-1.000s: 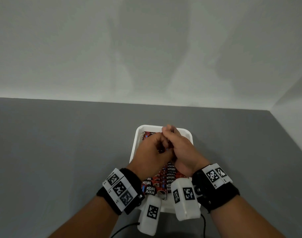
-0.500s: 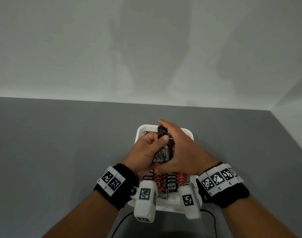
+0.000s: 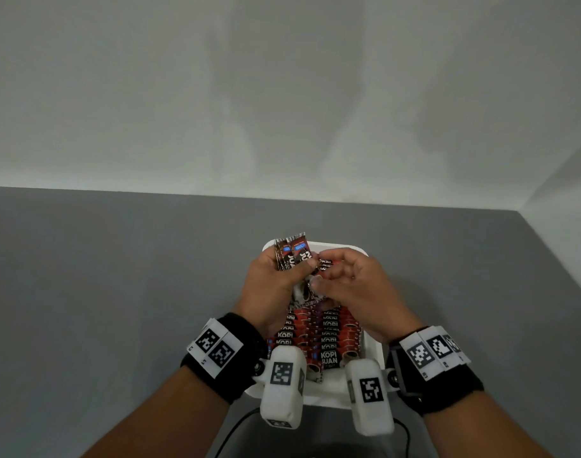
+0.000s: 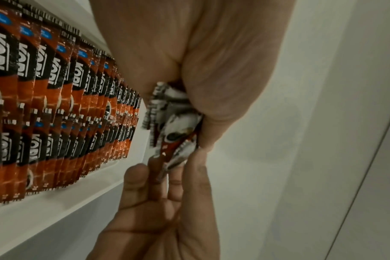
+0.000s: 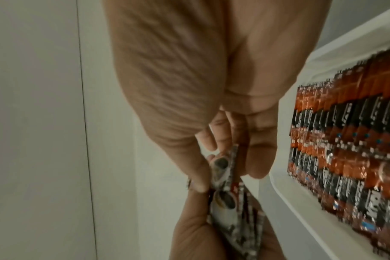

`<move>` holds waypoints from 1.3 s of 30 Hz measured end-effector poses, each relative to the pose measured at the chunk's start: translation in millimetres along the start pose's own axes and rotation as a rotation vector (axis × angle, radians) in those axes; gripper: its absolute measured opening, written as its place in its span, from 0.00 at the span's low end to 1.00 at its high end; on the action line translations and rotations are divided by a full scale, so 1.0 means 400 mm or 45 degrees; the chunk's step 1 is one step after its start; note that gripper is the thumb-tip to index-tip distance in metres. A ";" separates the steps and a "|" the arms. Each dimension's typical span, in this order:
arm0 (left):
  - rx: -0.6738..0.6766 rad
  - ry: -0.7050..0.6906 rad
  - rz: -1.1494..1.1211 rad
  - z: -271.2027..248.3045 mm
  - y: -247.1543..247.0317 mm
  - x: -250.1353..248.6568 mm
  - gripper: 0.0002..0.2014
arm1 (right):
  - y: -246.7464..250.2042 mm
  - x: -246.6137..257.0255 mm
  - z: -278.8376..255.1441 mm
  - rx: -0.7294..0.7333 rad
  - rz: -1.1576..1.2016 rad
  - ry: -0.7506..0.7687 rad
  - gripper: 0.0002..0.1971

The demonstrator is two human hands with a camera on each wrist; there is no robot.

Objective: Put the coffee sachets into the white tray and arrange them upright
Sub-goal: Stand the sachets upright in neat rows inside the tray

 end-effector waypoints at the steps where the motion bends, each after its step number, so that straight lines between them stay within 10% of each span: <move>1: -0.012 -0.002 0.010 -0.001 0.000 0.003 0.16 | -0.004 -0.004 -0.003 0.008 0.004 -0.005 0.19; 11: -0.016 -0.077 0.464 -0.006 0.049 -0.016 0.10 | 0.023 0.022 -0.011 0.020 -0.541 0.092 0.07; 16: 0.190 -0.081 1.217 -0.020 0.085 0.030 0.09 | 0.053 -0.050 -0.021 0.251 -1.189 -0.136 0.08; 20: 0.680 -0.111 1.759 -0.056 0.041 0.092 0.08 | 0.047 -0.150 -0.042 0.493 -1.526 -0.267 0.04; 28: 1.093 -0.043 2.384 -0.092 0.027 0.212 0.24 | 0.031 -0.222 -0.054 0.549 -1.814 -0.278 0.06; 39: 1.050 -0.164 2.493 -0.109 0.032 0.217 0.22 | 0.037 -0.222 -0.086 0.585 -1.717 -0.131 0.22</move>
Point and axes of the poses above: each hand's wrist, its own z-axis towards the middle knuckle, its own y-axis out of the back of the hand, x = y × z, the point moved 6 cm from there along z, towards the middle knuckle, and after that the axes turned 15 degrees about z, right-handed, at the moved point
